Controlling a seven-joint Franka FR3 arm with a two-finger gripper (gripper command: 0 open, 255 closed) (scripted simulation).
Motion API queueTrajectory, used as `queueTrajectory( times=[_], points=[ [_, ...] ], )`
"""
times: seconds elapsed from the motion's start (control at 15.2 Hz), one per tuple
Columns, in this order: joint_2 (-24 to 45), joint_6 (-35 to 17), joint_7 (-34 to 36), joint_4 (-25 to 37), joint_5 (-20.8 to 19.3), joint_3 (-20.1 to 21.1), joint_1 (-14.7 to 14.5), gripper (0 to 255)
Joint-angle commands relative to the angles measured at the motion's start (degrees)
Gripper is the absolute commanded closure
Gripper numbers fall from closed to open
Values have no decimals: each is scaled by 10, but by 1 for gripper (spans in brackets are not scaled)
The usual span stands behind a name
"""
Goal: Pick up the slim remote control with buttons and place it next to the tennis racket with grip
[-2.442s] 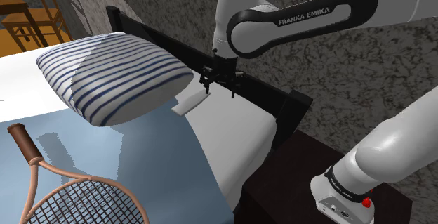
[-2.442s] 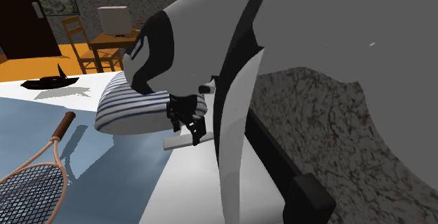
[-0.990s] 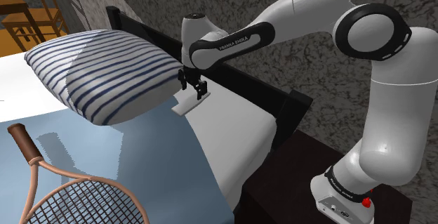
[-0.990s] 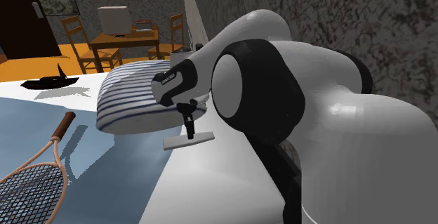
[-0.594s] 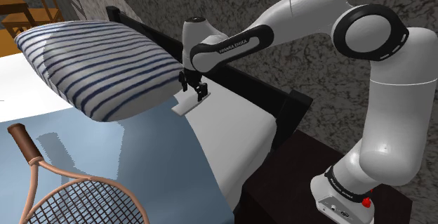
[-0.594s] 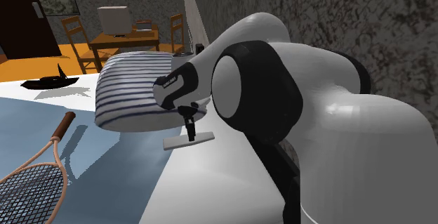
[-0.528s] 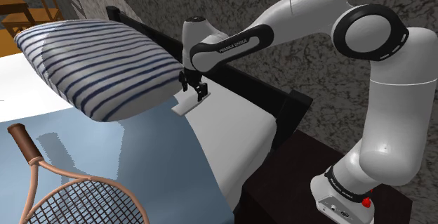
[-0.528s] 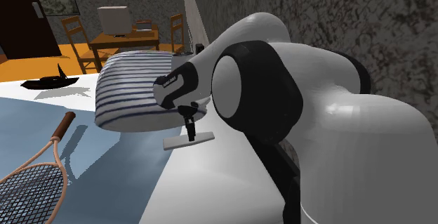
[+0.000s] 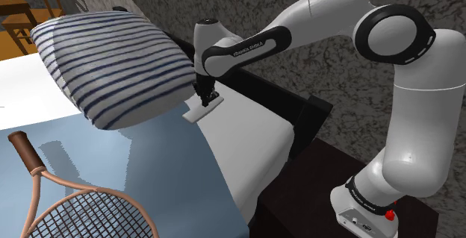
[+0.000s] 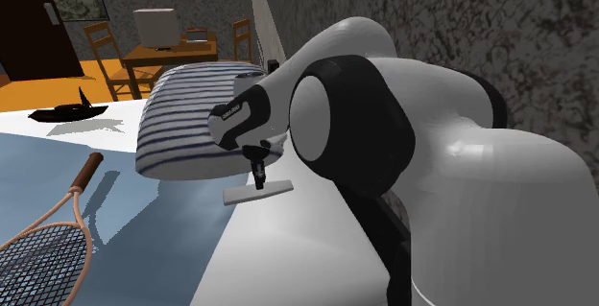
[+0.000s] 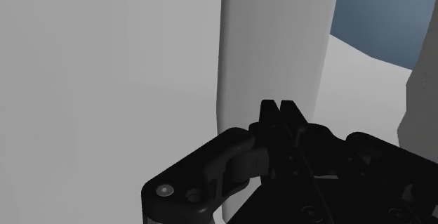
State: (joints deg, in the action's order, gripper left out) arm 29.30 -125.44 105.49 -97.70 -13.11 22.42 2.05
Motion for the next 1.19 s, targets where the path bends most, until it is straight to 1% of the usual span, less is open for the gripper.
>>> queueTrajectory(
  times=[0.0, 0.07, 0.33, 0.4, 0.46, 0.59, 1.12],
  points=[
    [6, -2, 0, -11, 2, 1, -1, 255],
    [20, -7, -1, -2, -3, -3, -2, 255],
    [4, 15, -6, 5, 5, 2, 1, 255],
    [2, 9, -4, 5, 3, 2, 1, 255],
    [2, 9, -4, 5, 3, 2, 1, 0],
    [-15, 15, 15, 0, 2, 7, -12, 0],
    [17, -28, 24, -13, -14, -2, -18, 0]
  ],
)
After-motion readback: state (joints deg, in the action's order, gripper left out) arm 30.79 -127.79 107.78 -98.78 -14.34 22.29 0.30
